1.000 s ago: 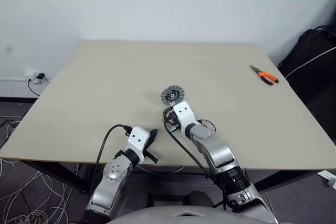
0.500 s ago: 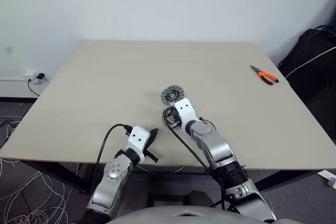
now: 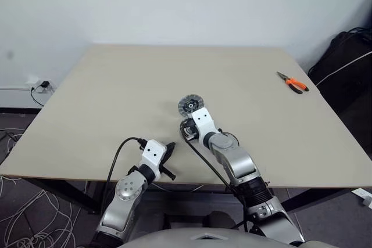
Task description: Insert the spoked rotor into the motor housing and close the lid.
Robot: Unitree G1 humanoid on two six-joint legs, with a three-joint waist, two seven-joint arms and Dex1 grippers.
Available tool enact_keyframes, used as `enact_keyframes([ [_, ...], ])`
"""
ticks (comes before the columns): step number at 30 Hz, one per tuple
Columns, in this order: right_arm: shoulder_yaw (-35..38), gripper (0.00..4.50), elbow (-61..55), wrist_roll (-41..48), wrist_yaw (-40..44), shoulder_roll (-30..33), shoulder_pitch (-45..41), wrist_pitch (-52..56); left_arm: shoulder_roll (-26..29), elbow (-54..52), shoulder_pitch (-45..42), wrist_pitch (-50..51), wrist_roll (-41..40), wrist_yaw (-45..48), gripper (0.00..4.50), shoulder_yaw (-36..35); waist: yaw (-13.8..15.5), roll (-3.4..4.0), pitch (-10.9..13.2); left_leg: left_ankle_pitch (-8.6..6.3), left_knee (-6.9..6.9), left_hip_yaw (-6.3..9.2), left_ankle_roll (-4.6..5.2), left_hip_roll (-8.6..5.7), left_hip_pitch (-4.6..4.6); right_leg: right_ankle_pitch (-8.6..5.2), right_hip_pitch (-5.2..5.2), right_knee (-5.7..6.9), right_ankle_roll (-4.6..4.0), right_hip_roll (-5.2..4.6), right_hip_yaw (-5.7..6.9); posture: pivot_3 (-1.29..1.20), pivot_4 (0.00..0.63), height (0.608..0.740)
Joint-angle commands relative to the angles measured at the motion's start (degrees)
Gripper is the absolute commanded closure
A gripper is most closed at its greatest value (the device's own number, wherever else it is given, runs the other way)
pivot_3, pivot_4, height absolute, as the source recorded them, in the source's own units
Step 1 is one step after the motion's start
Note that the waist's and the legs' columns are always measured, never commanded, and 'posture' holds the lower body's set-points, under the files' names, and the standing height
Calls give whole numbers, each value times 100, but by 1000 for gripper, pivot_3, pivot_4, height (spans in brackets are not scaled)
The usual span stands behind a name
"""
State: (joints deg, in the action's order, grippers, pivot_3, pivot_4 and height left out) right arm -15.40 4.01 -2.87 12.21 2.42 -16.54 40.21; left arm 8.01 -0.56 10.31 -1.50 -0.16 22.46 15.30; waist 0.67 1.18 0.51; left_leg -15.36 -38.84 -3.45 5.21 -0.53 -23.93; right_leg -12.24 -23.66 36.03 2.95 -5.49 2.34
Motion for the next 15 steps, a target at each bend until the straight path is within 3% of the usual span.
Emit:
enact_keyframes([
  [1,46,4459,-88,8,-18,-49,-140,-196,-31,-179,-40,-16,-18,-30,4500,23,0,0,0,0,0,0,0,0,0,0,0,0,0,0,0,0,0,740],
  [15,198,4459,69,-17,-45,211,75,-261,6,-201,-59,-2,-34,9,4500,10,2,2,2,0,1,0,0,0,0,0,0,-2,0,-1,-2,0,0,740],
])
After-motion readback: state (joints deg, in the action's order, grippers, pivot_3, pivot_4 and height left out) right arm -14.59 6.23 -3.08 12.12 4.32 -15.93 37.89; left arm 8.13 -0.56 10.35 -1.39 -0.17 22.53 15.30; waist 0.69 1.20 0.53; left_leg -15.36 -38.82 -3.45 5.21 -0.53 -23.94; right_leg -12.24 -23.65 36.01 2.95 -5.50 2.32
